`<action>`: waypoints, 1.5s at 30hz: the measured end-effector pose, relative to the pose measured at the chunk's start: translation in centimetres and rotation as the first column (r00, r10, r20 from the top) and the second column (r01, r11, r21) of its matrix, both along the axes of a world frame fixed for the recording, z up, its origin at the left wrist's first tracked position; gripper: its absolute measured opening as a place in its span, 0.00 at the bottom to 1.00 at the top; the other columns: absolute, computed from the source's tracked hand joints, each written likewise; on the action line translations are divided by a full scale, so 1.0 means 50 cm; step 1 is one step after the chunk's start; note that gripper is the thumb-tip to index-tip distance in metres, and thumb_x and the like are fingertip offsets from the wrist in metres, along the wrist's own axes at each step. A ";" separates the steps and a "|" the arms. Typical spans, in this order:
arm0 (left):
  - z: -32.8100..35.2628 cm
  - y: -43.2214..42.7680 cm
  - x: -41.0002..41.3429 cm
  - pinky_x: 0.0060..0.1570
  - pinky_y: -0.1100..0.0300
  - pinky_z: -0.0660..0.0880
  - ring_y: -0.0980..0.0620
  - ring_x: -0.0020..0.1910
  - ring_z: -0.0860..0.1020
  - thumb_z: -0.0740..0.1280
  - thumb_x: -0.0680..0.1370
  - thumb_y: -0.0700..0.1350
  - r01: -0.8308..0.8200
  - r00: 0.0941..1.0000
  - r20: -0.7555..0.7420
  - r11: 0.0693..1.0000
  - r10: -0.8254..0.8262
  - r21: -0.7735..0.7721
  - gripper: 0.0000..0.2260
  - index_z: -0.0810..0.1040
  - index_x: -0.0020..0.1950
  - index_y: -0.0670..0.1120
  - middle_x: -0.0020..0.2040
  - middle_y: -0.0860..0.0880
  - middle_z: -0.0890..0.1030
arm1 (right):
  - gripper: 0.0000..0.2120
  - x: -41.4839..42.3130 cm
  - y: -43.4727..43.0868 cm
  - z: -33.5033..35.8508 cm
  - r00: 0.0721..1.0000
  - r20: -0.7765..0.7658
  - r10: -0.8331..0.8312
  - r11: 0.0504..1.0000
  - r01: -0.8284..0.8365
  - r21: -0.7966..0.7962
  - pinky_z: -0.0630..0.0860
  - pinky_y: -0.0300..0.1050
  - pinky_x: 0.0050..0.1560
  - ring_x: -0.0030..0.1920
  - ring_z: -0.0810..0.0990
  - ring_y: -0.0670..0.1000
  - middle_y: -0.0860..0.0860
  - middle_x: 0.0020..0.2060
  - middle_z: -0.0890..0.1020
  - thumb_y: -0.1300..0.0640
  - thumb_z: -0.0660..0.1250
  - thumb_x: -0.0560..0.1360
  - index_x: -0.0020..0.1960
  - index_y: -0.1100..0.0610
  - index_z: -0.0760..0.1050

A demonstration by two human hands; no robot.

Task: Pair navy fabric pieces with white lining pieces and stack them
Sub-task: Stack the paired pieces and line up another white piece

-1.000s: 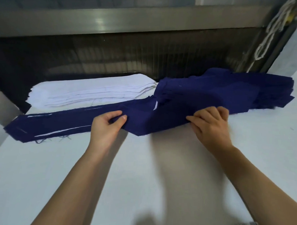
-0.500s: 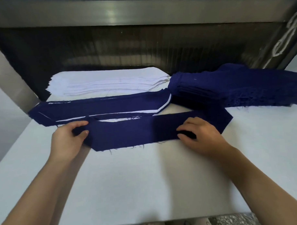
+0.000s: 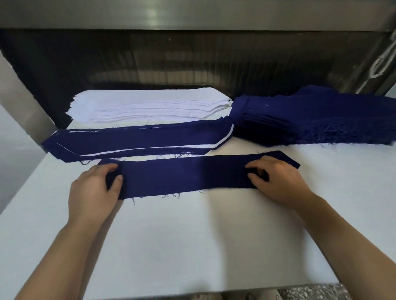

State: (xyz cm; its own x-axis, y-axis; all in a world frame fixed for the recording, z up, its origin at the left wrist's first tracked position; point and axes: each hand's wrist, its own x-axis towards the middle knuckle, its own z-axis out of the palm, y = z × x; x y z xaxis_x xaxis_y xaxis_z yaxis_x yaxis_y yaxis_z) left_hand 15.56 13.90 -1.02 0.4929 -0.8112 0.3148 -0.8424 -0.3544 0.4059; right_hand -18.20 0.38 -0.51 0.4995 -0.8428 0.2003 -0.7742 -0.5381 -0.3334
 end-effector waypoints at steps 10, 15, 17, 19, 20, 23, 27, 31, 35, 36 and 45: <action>-0.009 -0.004 0.010 0.58 0.45 0.69 0.35 0.57 0.73 0.64 0.78 0.40 -0.085 0.996 -0.034 0.996 0.085 -0.005 0.13 0.77 0.62 0.38 0.59 0.38 0.79 | 0.10 0.052 -0.037 0.013 0.994 0.029 -0.107 0.994 0.106 0.018 0.70 0.44 0.42 0.40 0.73 0.48 0.43 0.36 0.73 0.53 0.64 0.76 0.54 0.52 0.79; 0.014 -0.049 0.043 0.65 0.46 0.63 0.35 0.61 0.70 0.63 0.80 0.42 -0.089 0.995 -0.061 0.986 0.081 -0.143 0.14 0.76 0.63 0.38 0.61 0.37 0.76 | 0.09 0.115 -0.075 0.040 0.966 0.199 -0.165 0.986 0.164 0.022 0.72 0.44 0.42 0.40 0.75 0.49 0.46 0.37 0.77 0.54 0.63 0.75 0.53 0.52 0.79; 0.023 -0.084 0.063 0.68 0.50 0.58 0.36 0.65 0.68 0.62 0.81 0.42 -0.082 0.996 -0.040 0.986 0.077 -0.146 0.14 0.75 0.64 0.38 0.63 0.37 0.75 | 0.11 0.144 -0.101 0.051 0.962 0.247 -0.114 0.993 0.117 0.001 0.70 0.41 0.45 0.42 0.75 0.48 0.49 0.43 0.78 0.57 0.63 0.76 0.56 0.54 0.79; 0.030 -0.124 0.082 0.69 0.52 0.54 0.38 0.68 0.66 0.60 0.82 0.44 -0.070 0.998 -0.018 0.989 0.068 -0.129 0.15 0.74 0.66 0.38 0.65 0.37 0.74 | 0.14 0.174 -0.130 0.058 0.959 0.278 -0.055 0.998 0.054 0.010 0.69 0.39 0.50 0.49 0.75 0.50 0.53 0.51 0.78 0.60 0.63 0.76 0.62 0.57 0.76; 0.032 -0.145 0.090 0.69 0.53 0.54 0.38 0.68 0.65 0.59 0.82 0.44 -0.067 0.998 -0.014 0.991 0.066 -0.115 0.16 0.73 0.67 0.39 0.66 0.38 0.73 | 0.16 0.189 -0.147 0.061 0.955 0.294 -0.043 0.999 0.035 0.033 0.69 0.39 0.55 0.54 0.75 0.51 0.55 0.56 0.77 0.60 0.62 0.77 0.65 0.58 0.74; 0.033 -0.206 0.105 0.69 0.52 0.54 0.39 0.71 0.63 0.57 0.83 0.47 -0.045 0.999 0.009 0.996 0.046 -0.071 0.18 0.71 0.69 0.40 0.69 0.39 0.71 | 0.21 0.236 -0.194 0.064 0.935 0.348 -0.065 0.992 0.022 0.128 0.63 0.43 0.67 0.68 0.67 0.53 0.56 0.68 0.69 0.59 0.60 0.78 0.71 0.58 0.66; 0.025 -0.272 0.111 0.72 0.52 0.53 0.41 0.73 0.60 0.54 0.83 0.48 0.008 0.999 0.041 1.000 -0.007 -0.029 0.20 0.67 0.72 0.40 0.73 0.40 0.66 | 0.25 0.297 -0.254 0.058 0.972 0.213 -0.102 0.986 0.070 0.154 0.53 0.46 0.72 0.74 0.54 0.57 0.58 0.74 0.59 0.53 0.55 0.81 0.75 0.58 0.55; 0.020 -0.317 0.118 0.72 0.50 0.50 0.41 0.75 0.54 0.55 0.83 0.50 -0.006 1.000 0.016 1.000 0.006 -0.007 0.21 0.63 0.75 0.44 0.77 0.43 0.59 | 0.26 0.331 -0.295 0.053 0.992 0.019 -0.125 0.986 0.122 0.114 0.48 0.50 0.74 0.75 0.47 0.58 0.60 0.75 0.54 0.50 0.50 0.82 0.76 0.57 0.50; 0.024 -0.349 0.134 0.73 0.48 0.45 0.42 0.77 0.49 0.48 0.83 0.56 -0.110 0.993 -0.045 0.993 0.109 -0.036 0.24 0.56 0.78 0.47 0.79 0.44 0.53 | 0.26 0.344 -0.316 0.055 0.987 -0.035 -0.155 0.977 0.158 0.141 0.46 0.50 0.73 0.75 0.45 0.59 0.62 0.75 0.52 0.47 0.47 0.82 0.77 0.55 0.49; 0.025 -0.356 0.140 0.73 0.47 0.44 0.42 0.77 0.48 0.46 0.83 0.57 -0.142 0.988 -0.058 0.989 0.140 -0.038 0.25 0.55 0.78 0.48 0.79 0.44 0.53 | 0.26 0.346 -0.320 0.057 0.986 -0.051 -0.161 0.975 0.167 0.145 0.46 0.51 0.73 0.75 0.46 0.59 0.62 0.75 0.53 0.46 0.46 0.82 0.77 0.55 0.49; 0.002 -0.372 0.163 0.72 0.47 0.43 0.44 0.76 0.49 0.47 0.83 0.58 -0.185 0.982 -0.014 0.982 0.186 0.043 0.24 0.63 0.74 0.48 0.78 0.48 0.57 | 0.26 0.357 -0.322 0.054 0.938 -0.286 -0.198 0.978 0.208 0.007 0.42 0.58 0.73 0.75 0.50 0.56 0.57 0.74 0.57 0.43 0.45 0.80 0.75 0.54 0.54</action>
State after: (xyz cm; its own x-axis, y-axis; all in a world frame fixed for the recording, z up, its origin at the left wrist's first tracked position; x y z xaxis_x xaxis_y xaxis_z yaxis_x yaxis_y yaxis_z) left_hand 23.72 -4.71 -0.93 0.6414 -0.7172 0.2724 -0.7531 -0.5209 0.4019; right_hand -0.33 -15.75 2.19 0.3486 -0.9362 0.0437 -0.9307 -0.3513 -0.1019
